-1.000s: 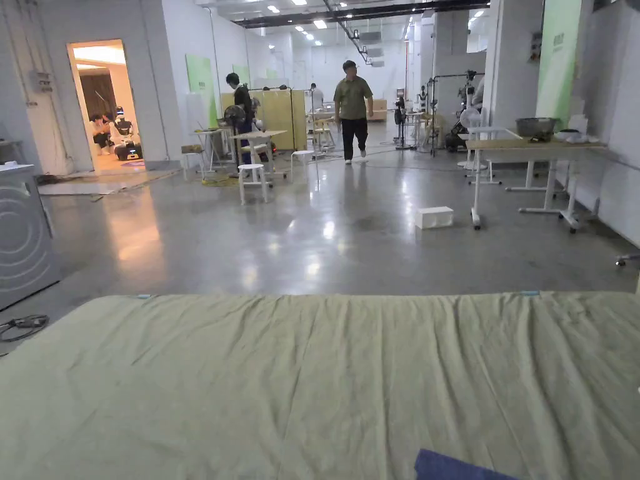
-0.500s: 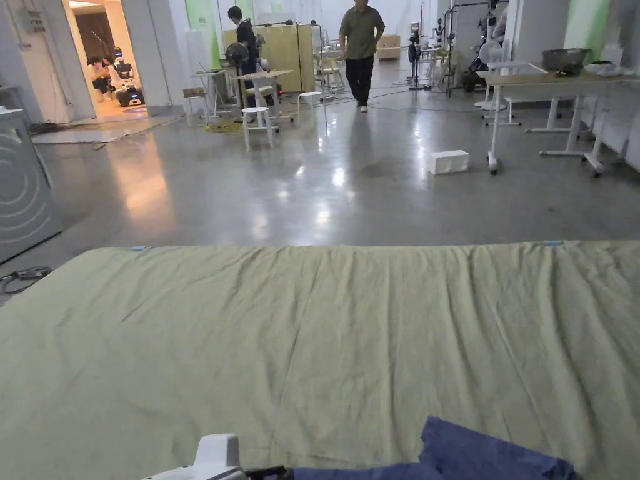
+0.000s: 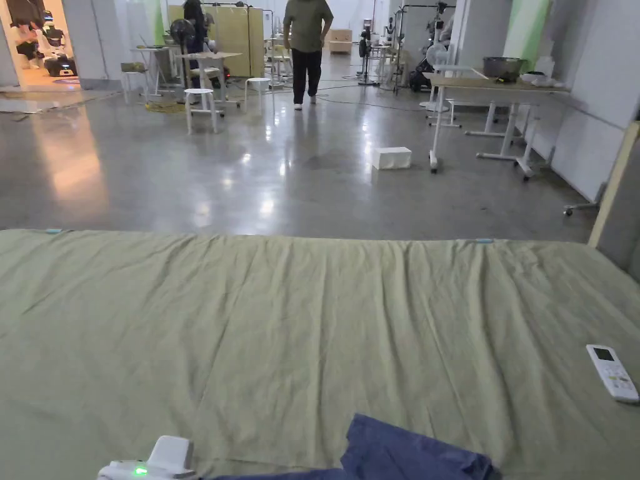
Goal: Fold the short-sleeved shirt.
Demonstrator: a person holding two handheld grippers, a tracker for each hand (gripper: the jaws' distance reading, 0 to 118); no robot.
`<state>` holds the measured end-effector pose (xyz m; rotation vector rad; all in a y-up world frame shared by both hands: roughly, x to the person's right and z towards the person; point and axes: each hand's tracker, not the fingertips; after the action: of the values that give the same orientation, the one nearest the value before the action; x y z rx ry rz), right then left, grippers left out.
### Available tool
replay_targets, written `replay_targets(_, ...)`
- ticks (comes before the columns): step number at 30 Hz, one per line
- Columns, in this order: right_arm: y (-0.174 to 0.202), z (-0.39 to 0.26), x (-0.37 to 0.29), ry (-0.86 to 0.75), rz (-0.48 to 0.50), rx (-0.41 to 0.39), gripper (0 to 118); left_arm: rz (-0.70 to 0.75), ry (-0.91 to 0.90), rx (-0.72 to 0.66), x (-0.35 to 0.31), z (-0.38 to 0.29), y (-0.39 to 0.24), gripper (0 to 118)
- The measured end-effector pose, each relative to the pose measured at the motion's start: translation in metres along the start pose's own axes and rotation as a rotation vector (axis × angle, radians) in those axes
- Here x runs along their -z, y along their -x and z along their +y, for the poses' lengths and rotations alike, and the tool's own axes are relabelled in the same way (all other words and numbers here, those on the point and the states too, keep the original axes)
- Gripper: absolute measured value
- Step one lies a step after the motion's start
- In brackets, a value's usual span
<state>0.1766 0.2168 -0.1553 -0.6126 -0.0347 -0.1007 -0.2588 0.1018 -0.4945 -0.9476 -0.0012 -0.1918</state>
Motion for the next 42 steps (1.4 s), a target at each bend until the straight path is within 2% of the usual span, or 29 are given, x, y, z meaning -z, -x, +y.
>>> replay_targets(3,0.004,0.035,0.025,-0.034,0.032,-0.085,1,0.06,0.008,0.213,0.006,-0.005,-0.022,8)
replay_targets(4,0.005,0.049,0.039,-0.046,0.041,-0.099,11,0.051,0.031,0.208,0.013,-0.004,-0.023,8)
replay_targets(5,0.004,0.062,0.056,-0.047,0.059,-0.107,31,0.035,0.033,0.191,0.015,-0.003,-0.021,8)
replay_targets(7,-0.001,0.09,0.107,0.016,0.096,-0.093,78,-0.022,0.071,0.146,0.018,0.004,-0.009,8)
replay_targets(8,-0.003,0.1,0.136,0.035,0.104,-0.074,83,-0.042,0.083,0.114,0.018,0.009,-0.003,8)
replay_targets(10,-0.005,0.121,0.191,0.083,0.14,-0.062,82,-0.061,0.093,0.131,0.019,0.011,0.001,8)
replay_targets(13,-0.005,0.144,0.277,0.2,0.096,-0.071,83,-0.08,0.109,0.144,0.022,0.014,0.002,8)
replay_targets(15,-0.003,0.149,0.328,0.322,0.035,-0.078,83,-0.104,0.131,0.098,0.024,0.017,0.008,8)
replay_targets(19,-0.001,0.145,0.388,0.362,-0.078,-0.101,82,-0.145,0.153,0.06,0.027,0.021,0.017,8)
replay_targets(21,0.003,0.135,0.4,0.406,-0.061,-0.159,69,-0.137,0.144,0.031,0.026,0.021,0.018,8)
replay_targets(22,0.007,0.129,0.4,0.414,-0.069,-0.191,69,-0.13,0.137,0.009,0.026,0.019,0.018,8)
replay_targets(23,0.013,0.129,0.39,0.339,-0.088,-0.222,63,-0.123,0.133,0.004,0.026,0.018,0.017,7)
replay_targets(24,0.017,0.128,0.386,0.334,-0.058,-0.234,46,-0.117,0.127,0.012,0.023,0.017,0.013,8)
replay_targets(25,0.023,0.126,0.382,0.33,-0.021,-0.258,17,-0.106,0.121,0.034,0.022,0.017,0.011,7)
replay_targets(26,0.03,0.123,0.38,0.332,-0.007,-0.304,3,-0.097,0.12,0.053,0.021,0.017,0.008,7)
replay_targets(28,0.051,0.117,0.377,0.347,-0.073,-0.444,3,-0.077,0.112,0.059,0.02,0.016,0.004,7)
replay_targets(29,0.052,0.119,0.375,0.349,-0.051,-0.442,3,-0.079,0.112,0.062,0.017,0.016,0.004,7)
replay_targets(30,0.048,0.124,0.367,0.338,-0.043,-0.389,3,-0.084,0.111,0.06,0.007,0.019,0.009,7)
replay_targets(32,0.039,0.142,0.333,0.214,-0.056,-0.228,3,-0.196,-0.034,-0.071,-0.03,0.017,0.033,6)
replay_targets(33,0.033,0.15,0.311,0.157,-0.015,-0.174,3,-0.257,-0.115,-0.12,-0.054,0.013,0.048,6)
replay_targets(34,0.025,0.159,0.285,0.094,0.039,-0.139,3,-0.254,-0.184,-0.18,-0.081,0.008,0.062,6)
replay_targets(37,0.006,0.187,0.211,-0.037,0.048,-0.105,3,-0.301,-0.336,-0.258,-0.158,-0.001,0.1,6)
replay_targets(42,-0.02,0.24,0.096,-0.274,0.005,-0.046,3,-0.356,-0.516,-0.324,-0.272,-0.004,0.142,6)
